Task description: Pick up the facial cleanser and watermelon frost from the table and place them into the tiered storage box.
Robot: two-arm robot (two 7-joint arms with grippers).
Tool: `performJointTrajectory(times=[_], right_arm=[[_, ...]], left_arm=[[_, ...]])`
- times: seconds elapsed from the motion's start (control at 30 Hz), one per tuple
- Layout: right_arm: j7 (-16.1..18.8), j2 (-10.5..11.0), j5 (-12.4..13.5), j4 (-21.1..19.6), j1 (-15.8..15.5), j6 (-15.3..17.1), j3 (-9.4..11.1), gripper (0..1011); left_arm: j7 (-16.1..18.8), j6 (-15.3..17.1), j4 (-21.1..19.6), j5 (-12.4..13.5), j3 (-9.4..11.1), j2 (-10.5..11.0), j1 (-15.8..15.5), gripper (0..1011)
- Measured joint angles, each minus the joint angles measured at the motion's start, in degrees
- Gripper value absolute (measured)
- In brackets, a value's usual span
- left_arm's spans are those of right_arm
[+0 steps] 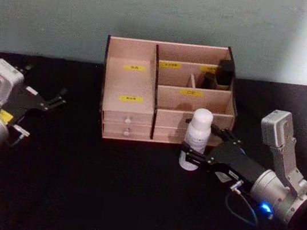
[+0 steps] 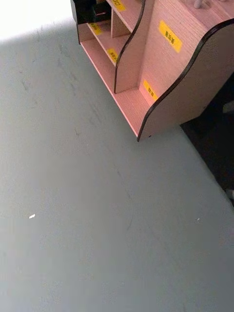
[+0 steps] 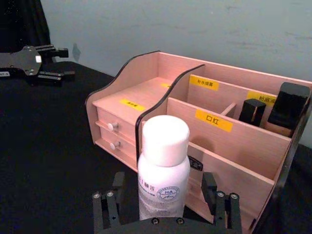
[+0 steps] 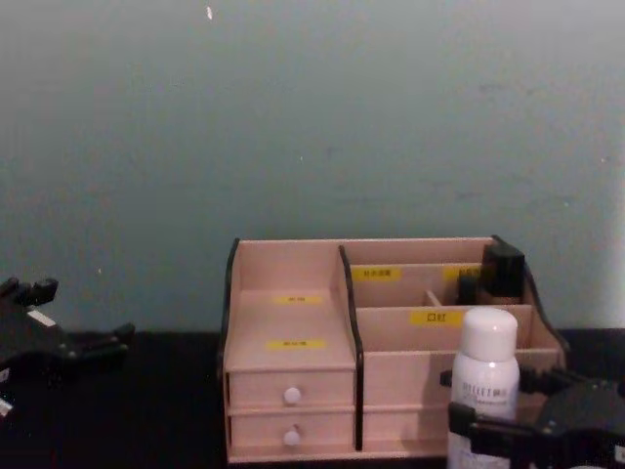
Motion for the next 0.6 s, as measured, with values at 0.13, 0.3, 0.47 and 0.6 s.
performJointTrajectory(times=[0.13,0.3,0.47,0.6], right_arm=[[0.1,-0.1,0.1,0.2,0.2,0.1,0.0,1003],[0.3,-0.3,0.3,0.7,0.5,0.3,-0.2,1002],[0.4,-0.5,0.4,1.1,0.8,0.5,-0.3,1002],[0.4,-0.6,0.6,1.4,0.9,0.6,-0.4,1002]], left_arm=[[0.0,0.0,0.0,0.0,0.0,0.0,0.0,1001],[0.0,0.0,0.0,0.0,0.0,0.0,0.0,1001],[0.0,0.0,0.0,0.0,0.0,0.0,0.0,1001],[0.0,0.0,0.0,0.0,0.0,0.0,0.0,1001]])
